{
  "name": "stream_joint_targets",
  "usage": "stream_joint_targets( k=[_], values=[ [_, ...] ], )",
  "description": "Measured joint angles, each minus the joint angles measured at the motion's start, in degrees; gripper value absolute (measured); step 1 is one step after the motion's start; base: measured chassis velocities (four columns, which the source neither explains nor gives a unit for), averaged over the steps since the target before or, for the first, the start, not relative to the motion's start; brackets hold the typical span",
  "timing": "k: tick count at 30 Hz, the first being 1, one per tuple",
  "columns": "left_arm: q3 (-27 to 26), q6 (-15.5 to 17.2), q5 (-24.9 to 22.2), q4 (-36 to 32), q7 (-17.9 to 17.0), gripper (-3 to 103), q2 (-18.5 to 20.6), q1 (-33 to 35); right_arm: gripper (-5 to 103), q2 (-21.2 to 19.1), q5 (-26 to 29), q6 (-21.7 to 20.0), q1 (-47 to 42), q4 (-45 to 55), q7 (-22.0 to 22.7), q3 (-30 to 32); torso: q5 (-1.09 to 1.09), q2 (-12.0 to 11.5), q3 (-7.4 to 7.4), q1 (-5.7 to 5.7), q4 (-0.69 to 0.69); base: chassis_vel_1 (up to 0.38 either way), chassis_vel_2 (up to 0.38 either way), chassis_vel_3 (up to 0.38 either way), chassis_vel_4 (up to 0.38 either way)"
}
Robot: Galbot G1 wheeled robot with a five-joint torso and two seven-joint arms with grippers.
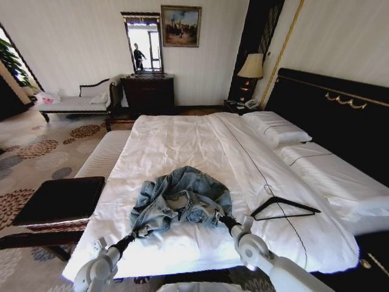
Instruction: Pick up the clothes from the bed and hang them on the clothes hanger.
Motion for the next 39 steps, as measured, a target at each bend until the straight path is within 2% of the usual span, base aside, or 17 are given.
stream_joint_targets(
  k=[1, 4, 6, 8, 11, 14, 17, 18, 21, 22, 24, 27, 28, 33, 36, 37, 39],
  values=[
    [0.00, 0.00, 0.00, 0.00, 0.00, 7, 0.00, 0.00, 36, 0.00, 0.00, 0.00, 0.00, 0.00, 0.00, 0.00, 0.00, 0.00, 0.00, 0.00, 0.00, 0.000, 0.000, 0.000, 0.000],
    [0.01, -0.07, 0.03, -0.06, -0.01, 7, 0.14, -0.02, 20, -0.01, -1.66, 1.69, -0.83, -0.33, -2.22, 0.53, 0.00, 0.00, 0.00, 0.00, 0.00, 0.000, 0.000, 0.000, 0.000],
    [0.01, -0.09, 0.03, -0.14, -0.01, 7, 0.18, 0.01, 20, 0.00, -1.97, 2.22, -0.97, -0.47, -2.76, 0.68, 0.00, 0.00, 0.00, 0.00, 0.00, 0.000, 0.000, 0.000, 0.000],
    [0.00, -0.16, 0.04, -0.41, -0.02, 7, 0.24, 0.13, 10, 0.23, -2.75, 3.51, -1.33, -0.76, -3.98, 1.11, 0.00, 0.00, 0.00, 0.00, 0.01, 0.000, 0.000, 0.000, 0.000],
    [-0.06, -0.43, 0.04, -0.72, -0.02, 7, 0.31, 0.22, 2, 0.49, -3.73, 4.66, -1.82, -0.97, -5.15, 1.71, 0.00, 0.00, 0.00, 0.00, 0.01, 0.000, 0.000, 0.000, 0.000],
    [-0.15, -1.31, -0.01, -1.19, -0.02, 7, 0.44, 0.29, 2, 0.75, -4.90, 5.83, -2.68, -1.00, -6.53, 2.65, 0.00, 0.00, 0.00, 0.00, 0.01, 0.000, 0.000, 0.000, 0.000],
    [-0.17, -6.47, 0.43, -3.05, -0.73, 7, 0.72, 0.29, 2, 1.34, -8.32, 11.21, -4.82, -1.22, -13.70, 5.61, -0.01, 0.00, 0.00, 0.00, 0.01, 0.000, 0.000, 0.000, 0.000],
    [-0.17, -6.47, 0.43, -3.05, -0.73, 7, 0.72, 0.29, 2, 1.34, -8.32, 11.21, -4.82, -1.22, -13.70, 5.61, -0.01, 0.00, 0.00, 0.00, 0.01, 0.000, 0.000, 0.000, 0.000],
    [-0.35, -13.18, 0.46, -8.06, -1.60, 7, 1.45, -0.15, 2, 1.76, -11.11, 17.36, -6.89, -1.12, -23.28, 9.51, -0.01, 0.00, 0.00, 0.00, 0.00, 0.000, 0.000, 0.000, 0.000],
    [-0.35, -13.18, 0.46, -8.06, -1.60, 7, 1.45, -0.15, 2, 1.76, -11.11, 17.36, -6.89, -1.12, -23.28, 9.51, -0.01, 0.00, 0.00, 0.00, 0.00, 0.000, 0.000, 0.000, 0.000],
    [-1.01, -15.56, -1.50, -12.99, -3.31, 7, 2.57, -1.32, 2, 1.86, -11.35, 20.53, -7.69, -0.10, -28.55, 11.98, 0.00, 0.00, 0.00, 0.00, 0.00, 0.000, 0.000, 0.000, 0.000],
    [-2.27, -16.14, -6.14, -19.91, -6.35, 7, 5.01, -3.57, 2, 1.74, -10.23, 23.67, -7.90, 2.38, -34.00, 14.87, 0.00, 0.00, 0.00, 0.00, 0.00, 0.000, 0.000, 0.000, 0.000],
    [-2.27, -16.14, -6.14, -19.91, -6.35, 7, 5.01, -3.57, 2, 1.74, -10.23, 23.67, -7.90, 2.38, -34.00, 14.87, 0.00, 0.00, 0.00, 0.00, 0.00, 0.000, 0.000, 0.000, 0.000],
    [-5.07, -15.94, -11.99, -27.00, -9.71, 7, 11.04, -6.57, 2, 0.78, -6.84, 25.35, -4.88, 7.19, -36.46, 17.37, 0.00, 0.00, 0.00, 0.00, -0.02, 0.000, 0.000, 0.000, 0.000],
    [-10.85, -15.14, -16.22, -30.29, -10.98, 7, 15.61, -7.19, 2, -0.75, -3.02, 25.36, 3.50, 9.10, -36.14, 15.53, -0.01, 0.00, 0.01, 0.00, 0.00, 0.000, 0.000, 0.000, 0.000],
    [-10.85, -15.14, -16.22, -30.29, -10.98, 7, 15.61, -7.19, 2, -0.75, -3.02, 25.36, 3.50, 9.10, -36.14, 15.53, -0.01, 0.00, 0.01, 0.00, 0.00, 0.000, 0.000, 0.000, 0.000],
    [-15.93, -14.83, -19.39, -31.94, -12.52, 7, 17.85, -7.25, 2, -1.57, -0.36, 25.34, 9.32, 9.75, -35.83, 13.30, 0.00, -0.01, 0.01, 0.01, 0.04, 0.000, 0.000, 0.000, 0.000]
  ],
)
